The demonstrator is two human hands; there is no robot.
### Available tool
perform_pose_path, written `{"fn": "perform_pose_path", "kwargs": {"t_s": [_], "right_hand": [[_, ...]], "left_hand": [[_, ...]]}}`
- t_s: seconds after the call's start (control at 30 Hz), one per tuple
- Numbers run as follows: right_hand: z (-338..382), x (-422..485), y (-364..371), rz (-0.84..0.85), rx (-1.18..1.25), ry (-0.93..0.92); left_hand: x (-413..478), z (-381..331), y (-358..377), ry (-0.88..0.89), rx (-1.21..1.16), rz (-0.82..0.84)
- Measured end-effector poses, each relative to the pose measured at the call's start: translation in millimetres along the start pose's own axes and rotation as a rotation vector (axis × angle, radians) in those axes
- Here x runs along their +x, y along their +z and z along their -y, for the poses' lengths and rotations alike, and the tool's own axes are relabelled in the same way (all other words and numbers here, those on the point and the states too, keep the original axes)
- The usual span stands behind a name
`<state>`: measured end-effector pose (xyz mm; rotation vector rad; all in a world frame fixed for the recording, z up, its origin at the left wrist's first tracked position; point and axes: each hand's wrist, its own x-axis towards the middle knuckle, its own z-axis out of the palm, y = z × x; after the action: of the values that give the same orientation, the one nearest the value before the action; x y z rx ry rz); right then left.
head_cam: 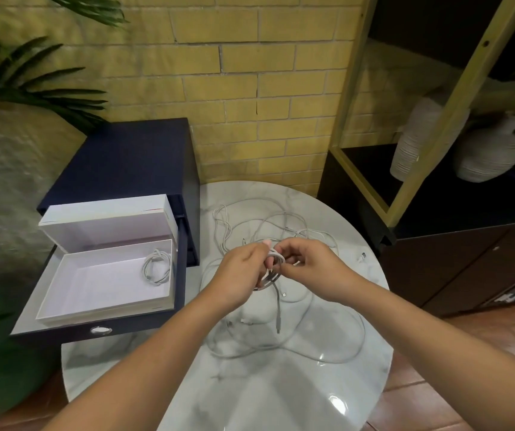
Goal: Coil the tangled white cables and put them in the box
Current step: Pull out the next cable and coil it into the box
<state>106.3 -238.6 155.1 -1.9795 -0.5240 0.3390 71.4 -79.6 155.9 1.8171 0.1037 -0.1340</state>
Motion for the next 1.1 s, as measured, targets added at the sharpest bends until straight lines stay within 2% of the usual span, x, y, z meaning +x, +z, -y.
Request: {"fn": "perform_pose_path", "kwargs": {"t_s": [0.1, 0.23, 0.53, 0.67, 0.77, 0.83, 0.9, 1.0, 1.03, 1.1], "right_hand": [[3.8, 1.3, 2.1, -0.010, 0.013, 0.012], [6.5, 0.7, 4.4, 0.010, 0.195, 0.075], [15.1, -0.8, 3.4, 0.137, 0.358, 0.184], [12.4, 3.3, -4.8, 0.228, 0.371, 0.194], [11.9, 6.2, -12.2, 0.288, 0.350, 0.200], [11.7, 6.0, -11.8, 0.304, 0.329, 0.180], [11.9, 5.3, -5.2, 0.184, 0.175, 0.133], [12.1, 2.5, 9.2, -0.198, -0.160, 0.012], [12.0, 0.1, 13.6, -0.266, -0.181, -0.024], [11.1, -5.8, 22.2, -0.274, -0.118, -0.065]], "left_hand": [[0.7, -0.7, 3.3, 0.059, 0.098, -0.103], [0.4, -1.9, 3.6, 0.147, 0.220, -0.174], [1.5, 5.5, 0.4, 0.158, 0.079, -0.060], [-0.9, 5.5, -6.3, 0.153, 0.017, 0.055], [-1.6, 6.0, -10.7, 0.145, 0.069, 0.150], [-0.5, 6.4, -10.1, 0.178, 0.160, 0.117], [0.5, 6.4, -7.1, 0.192, 0.218, 0.031], [1.8, 7.1, -3.5, 0.164, 0.232, -0.091], [3.3, 8.7, -3.1, 0.153, 0.240, -0.125], [5.9, 10.6, -2.3, 0.124, 0.269, -0.182]]}}
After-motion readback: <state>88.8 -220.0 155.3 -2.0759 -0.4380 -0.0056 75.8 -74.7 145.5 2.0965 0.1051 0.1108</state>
